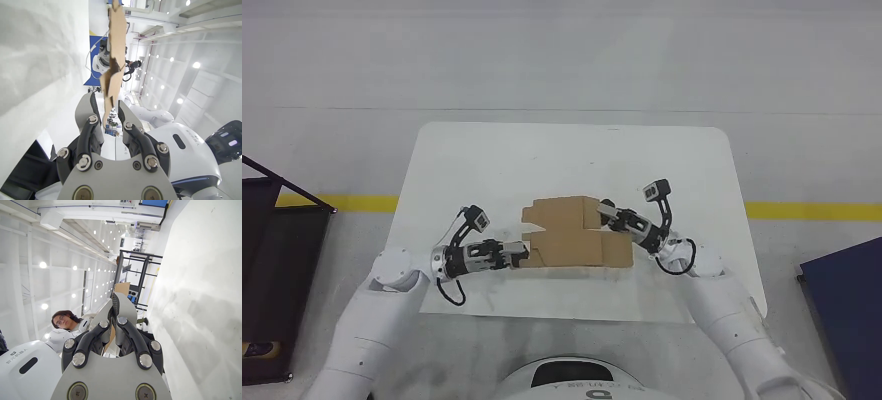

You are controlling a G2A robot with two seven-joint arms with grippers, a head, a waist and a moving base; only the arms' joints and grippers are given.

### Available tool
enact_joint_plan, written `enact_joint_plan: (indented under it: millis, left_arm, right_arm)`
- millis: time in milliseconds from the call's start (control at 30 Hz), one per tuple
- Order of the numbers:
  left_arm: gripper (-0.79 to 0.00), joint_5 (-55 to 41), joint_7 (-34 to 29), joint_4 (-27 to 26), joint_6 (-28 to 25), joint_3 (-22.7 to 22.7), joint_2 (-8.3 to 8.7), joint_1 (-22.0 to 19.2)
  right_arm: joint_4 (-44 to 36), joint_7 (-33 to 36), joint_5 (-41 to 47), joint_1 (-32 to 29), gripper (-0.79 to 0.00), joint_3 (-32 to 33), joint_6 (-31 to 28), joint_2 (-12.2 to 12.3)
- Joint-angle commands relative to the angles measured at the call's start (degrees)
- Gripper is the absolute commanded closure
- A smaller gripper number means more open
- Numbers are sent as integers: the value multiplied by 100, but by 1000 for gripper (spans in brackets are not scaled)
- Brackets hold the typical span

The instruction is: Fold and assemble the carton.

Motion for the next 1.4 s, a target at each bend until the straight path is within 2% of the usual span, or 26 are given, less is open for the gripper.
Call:
enact_joint_plan:
  millis: [0,200,633,933,1367]
  left_arm:
    - [-231,-4,47,-1,25,-21,8,25]
    - [-228,28,23,23,60,135,-2,11]
    - [-197,-206,168,475,-37,670,-124,-383]
    - [-142,-611,217,690,-121,771,-184,-546]
    - [-105,-646,277,577,-277,803,-215,-707]
  right_arm:
    - [19,-64,22,13,0,-3,-44,-5]
    - [-21,-107,179,8,0,15,-133,-9]
    - [-175,-137,270,-48,0,-16,-187,-9]
    - [-195,-170,348,-58,0,12,-186,-1]
    - [3,-268,371,76,0,-68,-170,-29]
